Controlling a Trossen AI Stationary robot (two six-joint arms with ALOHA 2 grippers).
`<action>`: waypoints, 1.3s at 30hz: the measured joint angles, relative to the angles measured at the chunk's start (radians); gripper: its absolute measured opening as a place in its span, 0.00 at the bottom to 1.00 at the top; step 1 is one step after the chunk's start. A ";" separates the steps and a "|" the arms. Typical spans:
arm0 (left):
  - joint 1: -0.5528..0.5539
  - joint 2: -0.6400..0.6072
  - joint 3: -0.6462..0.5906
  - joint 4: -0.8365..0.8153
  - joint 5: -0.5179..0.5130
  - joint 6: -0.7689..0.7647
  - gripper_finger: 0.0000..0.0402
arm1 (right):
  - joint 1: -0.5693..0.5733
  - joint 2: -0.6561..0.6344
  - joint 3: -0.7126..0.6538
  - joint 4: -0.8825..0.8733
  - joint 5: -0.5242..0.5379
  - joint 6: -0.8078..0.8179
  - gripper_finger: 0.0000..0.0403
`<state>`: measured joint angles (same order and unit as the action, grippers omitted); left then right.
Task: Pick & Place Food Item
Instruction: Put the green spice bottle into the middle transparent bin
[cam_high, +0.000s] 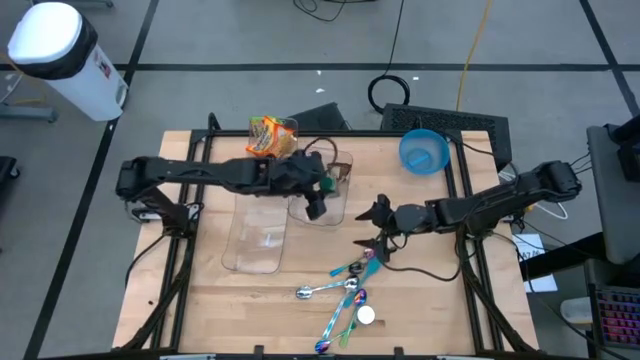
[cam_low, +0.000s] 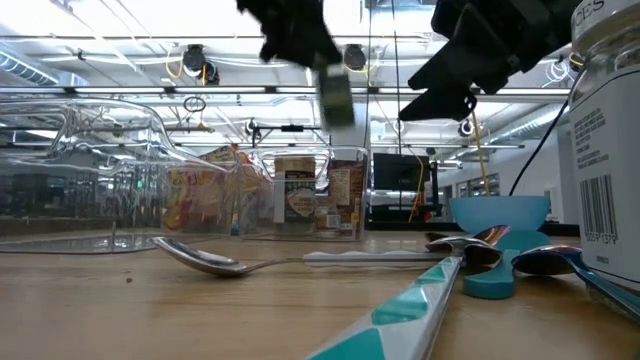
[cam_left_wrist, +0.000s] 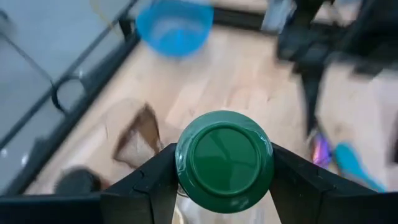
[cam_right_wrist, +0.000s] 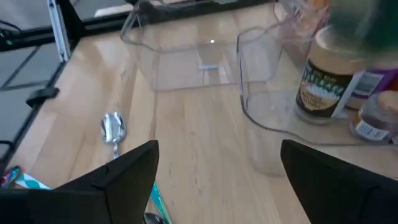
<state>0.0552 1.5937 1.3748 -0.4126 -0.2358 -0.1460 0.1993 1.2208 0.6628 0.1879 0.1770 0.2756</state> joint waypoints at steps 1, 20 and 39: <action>0.011 0.011 -0.020 0.019 0.005 -0.012 0.51 | 0.000 -0.007 0.000 -0.007 0.000 0.000 0.81; 0.095 0.215 -0.131 0.212 0.087 -0.074 0.51 | -0.001 -0.007 -0.001 -0.013 0.003 0.000 0.80; 0.093 0.246 -0.131 0.233 0.079 -0.081 0.73 | -0.001 -0.007 -0.002 -0.014 0.004 -0.003 0.80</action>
<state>0.1482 1.8397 1.2434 -0.1794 -0.1572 -0.2268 0.1986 1.2137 0.6613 0.1741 0.1806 0.2726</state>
